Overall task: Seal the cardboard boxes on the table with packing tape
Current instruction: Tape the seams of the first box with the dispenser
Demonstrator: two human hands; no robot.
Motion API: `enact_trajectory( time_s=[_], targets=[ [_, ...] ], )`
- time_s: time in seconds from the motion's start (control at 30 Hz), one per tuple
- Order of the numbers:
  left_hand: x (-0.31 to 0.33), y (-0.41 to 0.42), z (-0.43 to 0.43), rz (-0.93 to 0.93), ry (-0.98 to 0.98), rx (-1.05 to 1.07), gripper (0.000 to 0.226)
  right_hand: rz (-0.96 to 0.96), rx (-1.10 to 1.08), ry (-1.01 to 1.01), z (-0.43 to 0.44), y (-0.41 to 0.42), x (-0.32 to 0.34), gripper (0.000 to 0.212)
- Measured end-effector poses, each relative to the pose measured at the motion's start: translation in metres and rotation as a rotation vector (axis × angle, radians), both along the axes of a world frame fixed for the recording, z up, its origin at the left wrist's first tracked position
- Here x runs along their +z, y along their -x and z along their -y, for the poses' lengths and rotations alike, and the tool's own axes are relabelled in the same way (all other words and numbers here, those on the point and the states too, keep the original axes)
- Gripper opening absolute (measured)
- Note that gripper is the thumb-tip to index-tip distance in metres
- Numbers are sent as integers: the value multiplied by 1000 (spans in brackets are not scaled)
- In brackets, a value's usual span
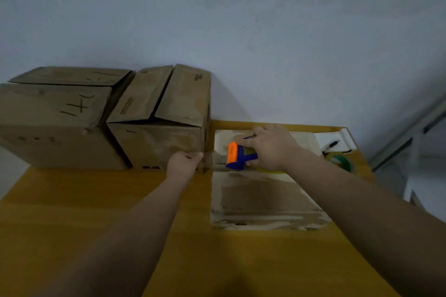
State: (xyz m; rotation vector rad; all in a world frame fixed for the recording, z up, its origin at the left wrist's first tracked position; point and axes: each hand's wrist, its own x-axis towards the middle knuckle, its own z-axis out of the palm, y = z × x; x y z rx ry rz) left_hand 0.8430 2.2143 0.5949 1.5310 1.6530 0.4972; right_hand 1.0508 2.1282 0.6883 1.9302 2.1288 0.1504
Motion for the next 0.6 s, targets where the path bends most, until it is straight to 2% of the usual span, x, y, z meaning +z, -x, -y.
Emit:
enact_trajectory(
  time_s=[0.13, 0.4, 0.6],
  targets=[
    [-17, 4, -4, 98, 44, 13, 32, -14, -19, 40, -11, 9, -5, 66],
    [-37, -5, 1, 86, 144, -55, 31, -10, -19, 70, -20, 13, -18, 65],
    [-50, -14, 14, 266, 354, -50, 49, -4, -15, 62, -20, 12, -21, 65]
  ],
)
